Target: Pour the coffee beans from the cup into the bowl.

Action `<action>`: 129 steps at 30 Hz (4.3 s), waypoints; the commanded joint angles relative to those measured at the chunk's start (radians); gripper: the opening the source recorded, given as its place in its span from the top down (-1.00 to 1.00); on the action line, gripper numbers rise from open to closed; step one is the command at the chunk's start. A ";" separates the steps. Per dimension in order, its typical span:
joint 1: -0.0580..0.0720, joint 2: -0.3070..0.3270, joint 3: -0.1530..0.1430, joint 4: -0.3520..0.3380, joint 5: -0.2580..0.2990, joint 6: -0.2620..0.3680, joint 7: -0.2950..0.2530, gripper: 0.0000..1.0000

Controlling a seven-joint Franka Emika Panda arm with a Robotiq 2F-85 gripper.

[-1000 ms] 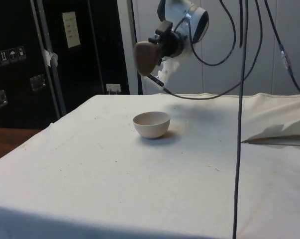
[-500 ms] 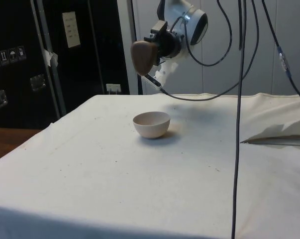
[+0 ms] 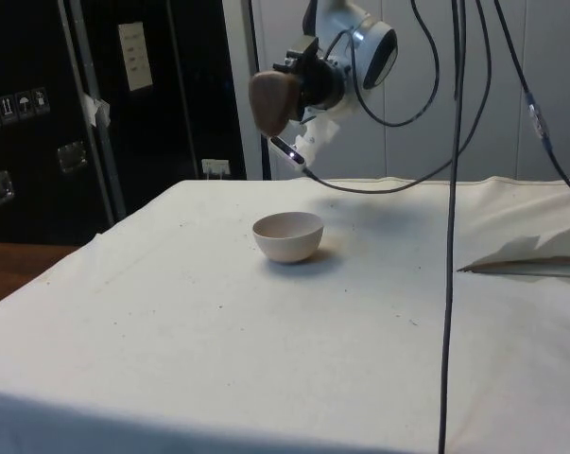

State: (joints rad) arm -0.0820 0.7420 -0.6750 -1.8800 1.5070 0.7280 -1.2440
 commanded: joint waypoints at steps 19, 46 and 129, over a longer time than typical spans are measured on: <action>-0.002 0.021 -0.006 0.009 0.015 -0.038 -0.009 1.00; 0.055 -0.003 -0.014 0.012 0.006 0.056 0.017 1.00; 0.215 -0.159 0.131 0.062 -0.156 0.574 0.111 1.00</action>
State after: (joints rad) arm 0.1190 0.5930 -0.5350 -1.8090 1.3530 1.2820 -1.1430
